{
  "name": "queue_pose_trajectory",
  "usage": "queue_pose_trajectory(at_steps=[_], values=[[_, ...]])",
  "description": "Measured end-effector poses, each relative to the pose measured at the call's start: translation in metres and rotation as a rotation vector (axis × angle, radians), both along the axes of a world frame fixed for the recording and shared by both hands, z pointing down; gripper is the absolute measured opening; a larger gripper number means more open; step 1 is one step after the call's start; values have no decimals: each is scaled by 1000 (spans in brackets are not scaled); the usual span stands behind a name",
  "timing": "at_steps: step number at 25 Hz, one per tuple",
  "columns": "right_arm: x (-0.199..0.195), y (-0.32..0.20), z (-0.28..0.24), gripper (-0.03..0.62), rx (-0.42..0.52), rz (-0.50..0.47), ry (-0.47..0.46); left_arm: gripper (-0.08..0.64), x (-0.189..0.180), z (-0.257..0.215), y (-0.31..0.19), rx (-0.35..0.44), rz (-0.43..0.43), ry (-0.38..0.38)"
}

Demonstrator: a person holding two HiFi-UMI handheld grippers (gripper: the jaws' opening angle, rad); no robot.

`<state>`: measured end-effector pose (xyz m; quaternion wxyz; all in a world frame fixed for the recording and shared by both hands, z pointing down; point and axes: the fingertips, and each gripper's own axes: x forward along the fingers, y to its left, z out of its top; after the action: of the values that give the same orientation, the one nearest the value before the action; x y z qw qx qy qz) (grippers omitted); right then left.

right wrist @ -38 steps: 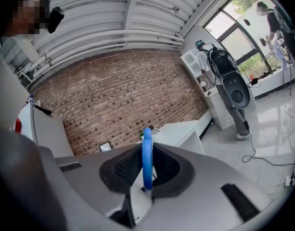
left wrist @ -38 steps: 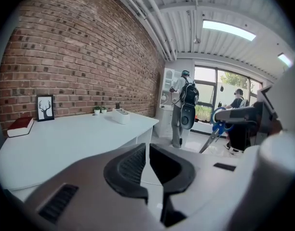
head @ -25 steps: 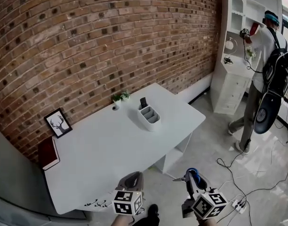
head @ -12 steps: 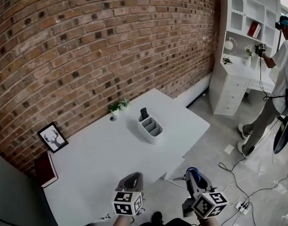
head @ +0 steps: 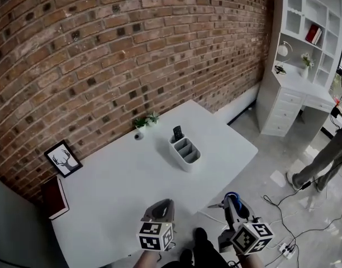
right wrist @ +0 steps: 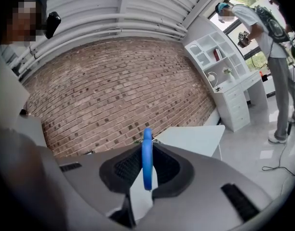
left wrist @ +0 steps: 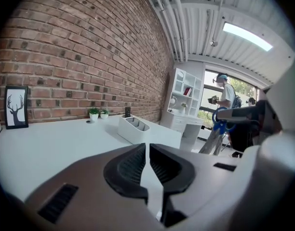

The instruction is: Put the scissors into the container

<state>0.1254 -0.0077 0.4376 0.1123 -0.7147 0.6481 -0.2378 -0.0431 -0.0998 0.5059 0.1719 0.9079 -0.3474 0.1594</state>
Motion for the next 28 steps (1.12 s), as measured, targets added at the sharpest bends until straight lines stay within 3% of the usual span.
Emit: queue_pose_trajectory(at_steps=[14, 28], values=[[36, -111, -11, 51, 41, -134, 11, 28, 16, 4, -67, -1, -139, -15], [37, -190, -13, 51, 48, -271, 29, 28, 13, 12, -88, -25, -253, -29]])
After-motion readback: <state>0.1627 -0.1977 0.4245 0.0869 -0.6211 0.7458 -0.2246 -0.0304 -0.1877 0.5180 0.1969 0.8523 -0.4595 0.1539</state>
